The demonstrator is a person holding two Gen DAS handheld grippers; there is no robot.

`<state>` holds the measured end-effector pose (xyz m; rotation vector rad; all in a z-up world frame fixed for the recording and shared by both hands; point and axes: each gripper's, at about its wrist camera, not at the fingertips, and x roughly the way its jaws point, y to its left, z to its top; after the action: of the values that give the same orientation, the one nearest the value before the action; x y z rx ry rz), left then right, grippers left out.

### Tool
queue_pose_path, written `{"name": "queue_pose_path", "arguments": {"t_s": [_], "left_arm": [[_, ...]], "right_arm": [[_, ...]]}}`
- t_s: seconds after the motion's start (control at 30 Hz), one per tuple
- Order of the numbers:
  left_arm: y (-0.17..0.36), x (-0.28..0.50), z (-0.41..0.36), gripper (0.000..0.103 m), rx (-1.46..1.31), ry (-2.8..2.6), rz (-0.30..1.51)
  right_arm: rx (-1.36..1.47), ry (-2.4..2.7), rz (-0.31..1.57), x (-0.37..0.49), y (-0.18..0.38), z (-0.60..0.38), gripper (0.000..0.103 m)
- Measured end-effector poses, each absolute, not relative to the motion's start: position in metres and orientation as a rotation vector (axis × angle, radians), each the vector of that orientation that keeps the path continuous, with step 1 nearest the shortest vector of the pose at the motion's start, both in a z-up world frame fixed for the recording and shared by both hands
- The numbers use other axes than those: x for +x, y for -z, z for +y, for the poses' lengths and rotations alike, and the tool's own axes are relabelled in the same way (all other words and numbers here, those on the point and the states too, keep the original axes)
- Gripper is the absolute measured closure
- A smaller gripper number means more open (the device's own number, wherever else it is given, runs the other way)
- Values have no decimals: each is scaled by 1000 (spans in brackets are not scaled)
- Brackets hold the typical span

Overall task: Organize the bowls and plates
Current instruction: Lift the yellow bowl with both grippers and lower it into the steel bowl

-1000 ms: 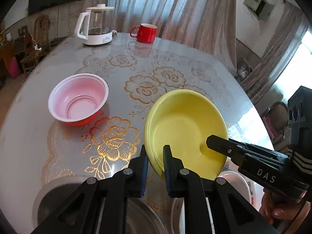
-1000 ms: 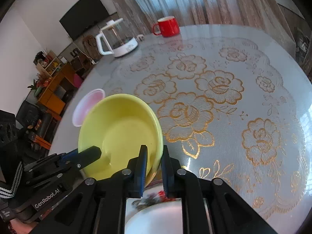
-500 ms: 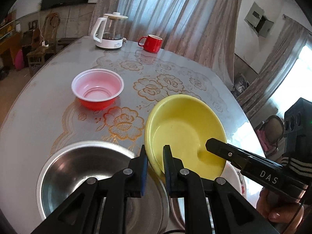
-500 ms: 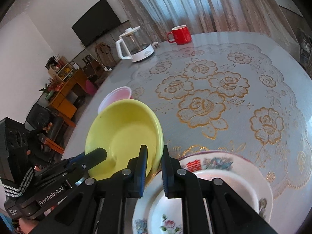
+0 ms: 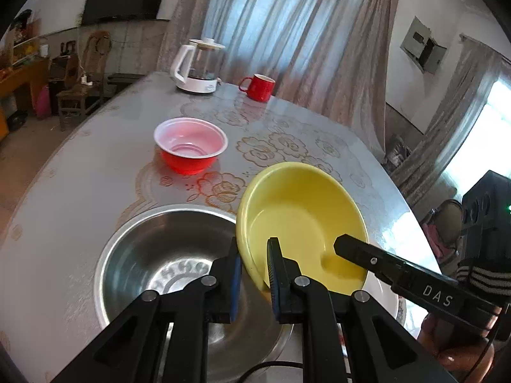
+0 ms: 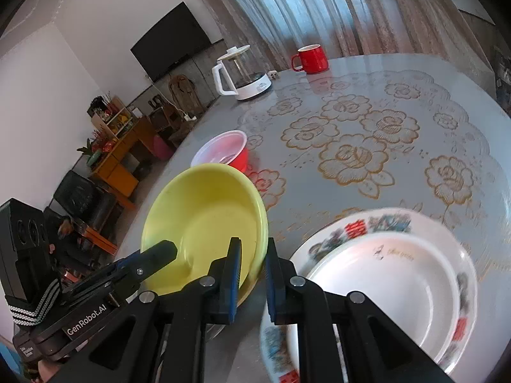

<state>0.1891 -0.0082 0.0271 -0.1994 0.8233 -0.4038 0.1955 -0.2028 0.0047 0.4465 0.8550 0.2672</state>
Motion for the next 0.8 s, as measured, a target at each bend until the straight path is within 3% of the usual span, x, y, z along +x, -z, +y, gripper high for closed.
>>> {"name": "queue_pose_path", "arguments": {"t_s": [0.8], "left_arm": [[-15,167,22,88,-151,302,791]], "right_arm": [[442,-329,888,182,14,-159,89]]}}
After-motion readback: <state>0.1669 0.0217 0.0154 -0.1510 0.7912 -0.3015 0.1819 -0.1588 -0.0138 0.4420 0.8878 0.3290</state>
